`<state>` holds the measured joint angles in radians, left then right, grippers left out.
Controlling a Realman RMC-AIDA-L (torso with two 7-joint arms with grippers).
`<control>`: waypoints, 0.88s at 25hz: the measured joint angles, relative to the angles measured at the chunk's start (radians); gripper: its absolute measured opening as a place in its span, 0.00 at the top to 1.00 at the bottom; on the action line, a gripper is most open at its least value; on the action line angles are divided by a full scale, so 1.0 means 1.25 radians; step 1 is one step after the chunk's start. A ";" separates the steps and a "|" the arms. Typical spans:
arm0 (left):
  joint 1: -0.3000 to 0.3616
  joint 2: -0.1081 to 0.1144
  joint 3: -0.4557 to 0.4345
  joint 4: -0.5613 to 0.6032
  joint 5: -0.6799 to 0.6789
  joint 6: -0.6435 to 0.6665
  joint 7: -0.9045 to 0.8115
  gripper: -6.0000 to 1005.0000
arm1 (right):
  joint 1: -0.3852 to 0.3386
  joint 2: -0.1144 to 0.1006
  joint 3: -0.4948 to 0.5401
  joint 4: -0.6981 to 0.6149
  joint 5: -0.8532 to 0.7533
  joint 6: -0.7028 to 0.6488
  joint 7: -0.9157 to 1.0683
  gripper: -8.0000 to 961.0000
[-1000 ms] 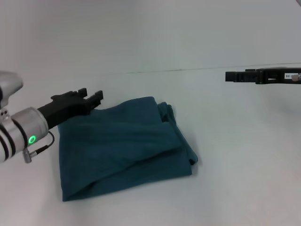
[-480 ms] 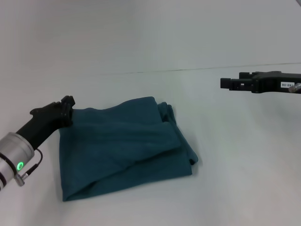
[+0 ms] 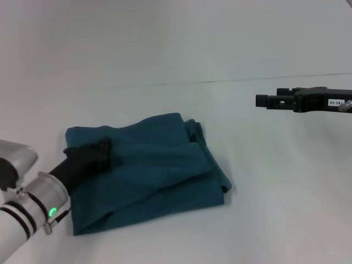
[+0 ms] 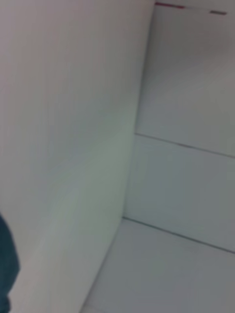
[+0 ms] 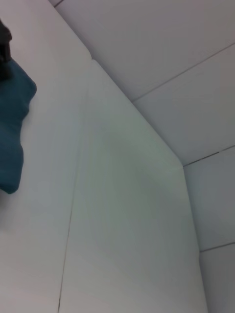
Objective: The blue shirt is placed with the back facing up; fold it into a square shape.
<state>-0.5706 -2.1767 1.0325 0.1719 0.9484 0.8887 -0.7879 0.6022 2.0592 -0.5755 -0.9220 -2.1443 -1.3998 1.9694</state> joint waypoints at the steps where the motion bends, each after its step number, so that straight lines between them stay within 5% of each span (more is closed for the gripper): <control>1: -0.009 0.000 0.002 -0.014 0.002 -0.007 0.011 1.00 | -0.001 0.001 0.000 0.000 0.000 -0.002 0.000 0.04; 6: -0.023 0.000 0.009 -0.044 0.004 -0.002 0.030 0.99 | -0.009 0.002 0.000 0.000 0.004 -0.007 -0.004 0.04; 12: -0.014 0.000 0.009 -0.039 0.000 0.151 0.018 0.98 | -0.025 -0.002 0.000 0.000 0.041 -0.017 -0.013 0.04; 22: -0.097 0.000 0.067 -0.120 0.006 0.064 0.048 0.96 | -0.041 -0.005 0.004 -0.006 0.062 -0.042 -0.029 0.04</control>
<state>-0.6918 -2.1767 1.1158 0.0224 0.9554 0.9682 -0.7280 0.5513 2.0530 -0.5708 -0.9294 -2.0668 -1.4522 1.9330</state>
